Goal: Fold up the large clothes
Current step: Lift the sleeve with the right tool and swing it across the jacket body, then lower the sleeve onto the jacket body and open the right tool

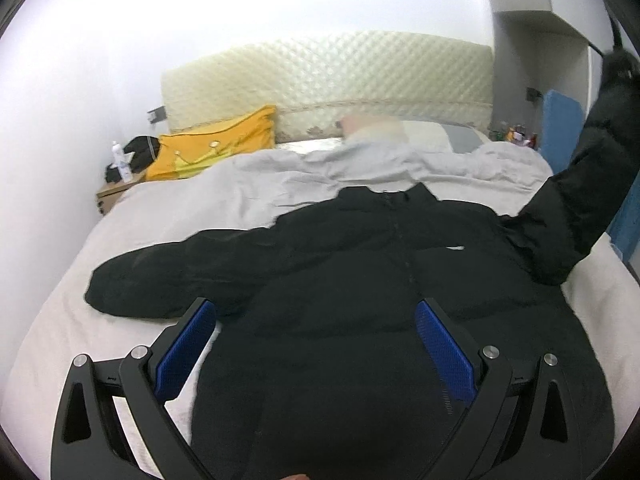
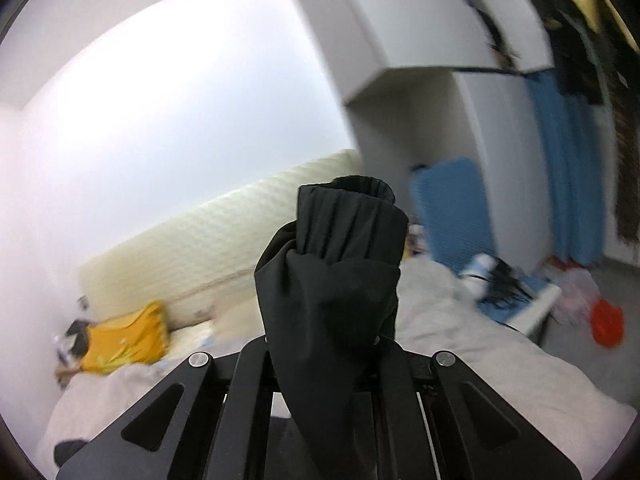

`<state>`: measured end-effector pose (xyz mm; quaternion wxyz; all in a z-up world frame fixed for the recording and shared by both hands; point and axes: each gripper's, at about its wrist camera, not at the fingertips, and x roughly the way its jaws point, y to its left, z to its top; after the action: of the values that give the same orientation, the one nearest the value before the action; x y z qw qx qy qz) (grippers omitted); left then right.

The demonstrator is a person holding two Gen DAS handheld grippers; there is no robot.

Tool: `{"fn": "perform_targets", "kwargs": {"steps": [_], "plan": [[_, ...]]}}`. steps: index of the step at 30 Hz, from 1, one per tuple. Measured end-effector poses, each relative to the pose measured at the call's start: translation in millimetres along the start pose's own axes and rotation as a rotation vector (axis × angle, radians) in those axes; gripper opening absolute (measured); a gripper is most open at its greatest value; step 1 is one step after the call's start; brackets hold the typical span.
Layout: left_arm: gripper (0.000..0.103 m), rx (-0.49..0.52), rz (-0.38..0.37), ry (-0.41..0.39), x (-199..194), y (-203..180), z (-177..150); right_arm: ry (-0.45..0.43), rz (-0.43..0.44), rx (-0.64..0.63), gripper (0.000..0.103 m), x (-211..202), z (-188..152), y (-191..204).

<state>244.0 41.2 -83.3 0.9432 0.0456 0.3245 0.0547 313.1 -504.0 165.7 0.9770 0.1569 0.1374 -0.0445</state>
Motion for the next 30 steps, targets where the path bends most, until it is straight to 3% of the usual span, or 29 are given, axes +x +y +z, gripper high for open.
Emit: {"fn": "perform_targets", "kwargs": {"steps": [4, 11, 19, 30], "plan": [[0.100, -0.016, 0.015, 0.007, 0.1, 23.0, -2.8, 0.013, 0.095, -0.060, 0.006, -0.6, -9.6, 69.5], [0.100, -0.005, 0.089, -0.016, 9.5, 57.1, -7.5, 0.113, 0.236, -0.146, 0.006, 25.9, -73.3, 174.2], [0.100, -0.064, 0.092, 0.041, 42.4, 93.8, -16.4, 0.290, 0.371, -0.218, 0.008, 67.9, -196.5, 261.1], [0.100, -0.110, 0.125, 0.116, 73.3, 111.0, -24.6, 0.559, 0.408, -0.327, 0.009, 101.8, -360.4, 308.8]]}}
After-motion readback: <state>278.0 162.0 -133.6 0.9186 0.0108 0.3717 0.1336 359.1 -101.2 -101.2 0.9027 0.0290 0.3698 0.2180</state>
